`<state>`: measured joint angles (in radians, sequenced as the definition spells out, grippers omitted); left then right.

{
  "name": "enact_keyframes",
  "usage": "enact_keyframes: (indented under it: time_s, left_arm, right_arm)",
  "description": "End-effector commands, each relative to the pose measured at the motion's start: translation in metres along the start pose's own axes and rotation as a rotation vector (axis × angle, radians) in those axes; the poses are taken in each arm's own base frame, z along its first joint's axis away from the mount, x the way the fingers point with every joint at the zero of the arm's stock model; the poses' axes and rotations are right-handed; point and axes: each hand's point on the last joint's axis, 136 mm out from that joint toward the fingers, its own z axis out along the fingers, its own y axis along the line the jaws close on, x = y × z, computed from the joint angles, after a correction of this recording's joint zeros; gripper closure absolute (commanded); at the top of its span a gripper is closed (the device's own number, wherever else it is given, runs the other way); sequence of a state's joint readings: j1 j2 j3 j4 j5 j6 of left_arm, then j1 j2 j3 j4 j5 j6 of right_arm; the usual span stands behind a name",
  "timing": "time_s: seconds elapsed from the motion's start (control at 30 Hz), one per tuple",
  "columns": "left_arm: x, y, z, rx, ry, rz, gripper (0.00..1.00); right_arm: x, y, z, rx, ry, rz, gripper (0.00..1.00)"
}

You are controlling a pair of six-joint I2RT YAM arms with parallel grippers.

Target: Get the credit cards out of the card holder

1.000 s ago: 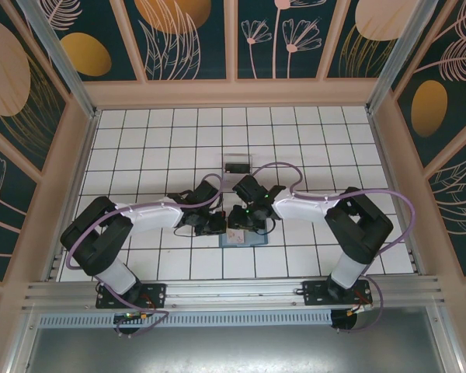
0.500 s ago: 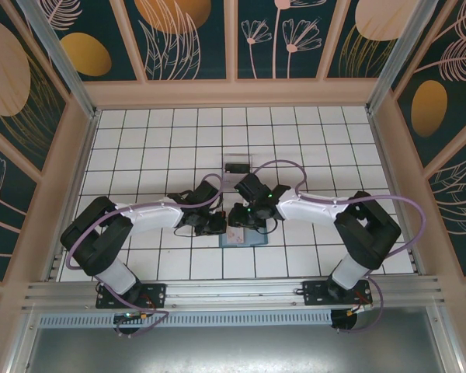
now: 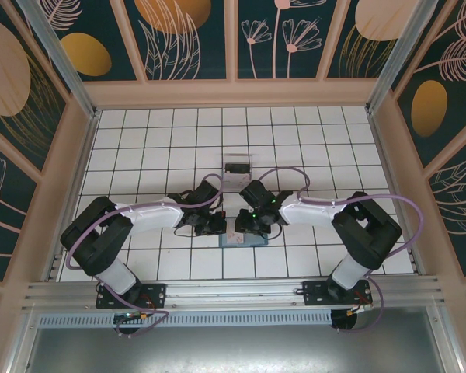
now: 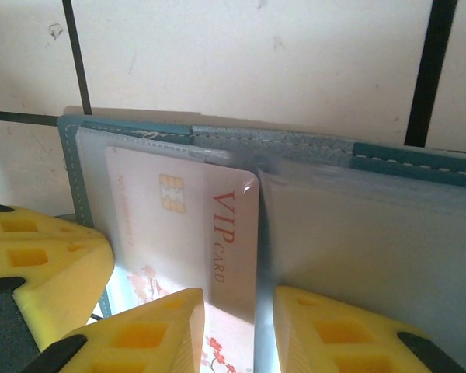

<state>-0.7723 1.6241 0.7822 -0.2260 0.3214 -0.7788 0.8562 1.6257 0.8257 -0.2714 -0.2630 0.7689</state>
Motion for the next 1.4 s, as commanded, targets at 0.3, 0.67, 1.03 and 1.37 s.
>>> enact_keyframes:
  time_s: [0.3,0.67,1.03,1.37]
  left_arm:
    - [0.011,0.027,0.005,-0.124,0.041,-0.001,0.98]
    - [0.01,0.028,0.004,-0.136,0.036,-0.003,0.98]
    - [0.01,0.029,0.004,-0.139,0.036,-0.001,0.98]
    - [0.011,0.03,0.003,-0.145,0.036,0.004,0.98]
  right_arm:
    - [0.004,-0.009,0.005,-0.058,0.003,0.031,0.78]
    - [0.003,-0.01,-0.003,-0.106,-0.024,0.042,0.9]
    - [0.0,-0.002,-0.022,-0.165,-0.065,0.03,0.98]
    - [-0.004,-0.006,-0.041,-0.168,-0.104,0.041,1.0]
